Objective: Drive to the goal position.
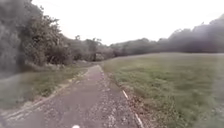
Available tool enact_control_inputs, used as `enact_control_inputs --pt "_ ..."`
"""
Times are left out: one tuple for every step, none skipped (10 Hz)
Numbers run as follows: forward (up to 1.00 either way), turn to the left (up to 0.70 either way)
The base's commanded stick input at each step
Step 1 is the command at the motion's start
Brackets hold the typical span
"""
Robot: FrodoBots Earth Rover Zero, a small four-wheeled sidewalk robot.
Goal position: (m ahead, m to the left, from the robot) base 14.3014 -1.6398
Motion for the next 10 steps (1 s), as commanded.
enact_control_inputs --pt "0.7 0.0" --pt "0.7 0.0" --pt "0.7 0.0" --pt "0.7 0.0" --pt "0.7 0.0" --pt "0.7 0.14" --pt "0.7 0.14" --pt "0.7 0.14" --pt "0.7 0.14" --pt "0.7 0.14"
